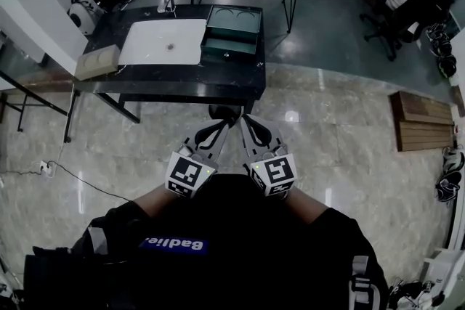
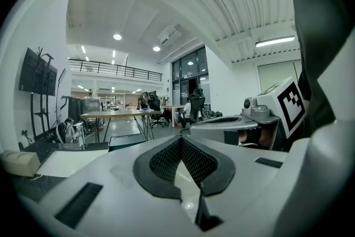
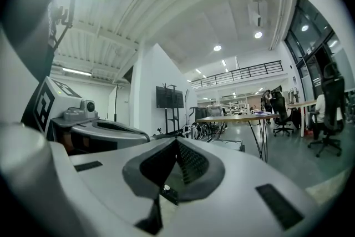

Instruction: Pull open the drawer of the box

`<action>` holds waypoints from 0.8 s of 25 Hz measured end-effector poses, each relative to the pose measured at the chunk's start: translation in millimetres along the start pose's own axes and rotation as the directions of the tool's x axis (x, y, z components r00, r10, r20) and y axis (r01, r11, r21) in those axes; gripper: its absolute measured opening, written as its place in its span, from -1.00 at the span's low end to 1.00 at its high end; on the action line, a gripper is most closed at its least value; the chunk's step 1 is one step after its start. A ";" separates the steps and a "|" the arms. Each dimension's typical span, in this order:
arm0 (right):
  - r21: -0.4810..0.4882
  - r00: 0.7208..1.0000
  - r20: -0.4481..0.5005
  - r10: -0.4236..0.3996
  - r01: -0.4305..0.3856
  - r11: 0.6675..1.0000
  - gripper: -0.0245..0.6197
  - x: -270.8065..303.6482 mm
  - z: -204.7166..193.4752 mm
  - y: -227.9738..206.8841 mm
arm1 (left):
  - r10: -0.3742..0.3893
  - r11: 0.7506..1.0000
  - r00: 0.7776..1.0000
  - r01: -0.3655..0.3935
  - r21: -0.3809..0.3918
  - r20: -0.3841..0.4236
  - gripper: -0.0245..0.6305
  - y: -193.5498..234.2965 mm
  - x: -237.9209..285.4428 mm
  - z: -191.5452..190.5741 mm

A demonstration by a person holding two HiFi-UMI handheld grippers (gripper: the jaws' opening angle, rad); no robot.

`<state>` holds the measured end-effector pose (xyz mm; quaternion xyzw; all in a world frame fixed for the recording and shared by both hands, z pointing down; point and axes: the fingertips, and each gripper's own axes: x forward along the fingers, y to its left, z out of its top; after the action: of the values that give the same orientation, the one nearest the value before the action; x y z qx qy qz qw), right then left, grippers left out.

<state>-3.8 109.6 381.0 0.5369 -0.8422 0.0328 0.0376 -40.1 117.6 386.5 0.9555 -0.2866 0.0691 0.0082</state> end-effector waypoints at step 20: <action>0.001 1.000 -0.020 0.017 -0.017 1.000 -0.92 0.6 -4.9 14.5 | -0.002 1.000 1.000 0.002 -0.006 0.003 -0.92 -2.1 -13.7 -3.0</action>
<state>-17.1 115.7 385.8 0.5295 -0.8462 0.0389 0.0456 -50.6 127.0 387.7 0.9559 -0.2859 0.0670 0.0107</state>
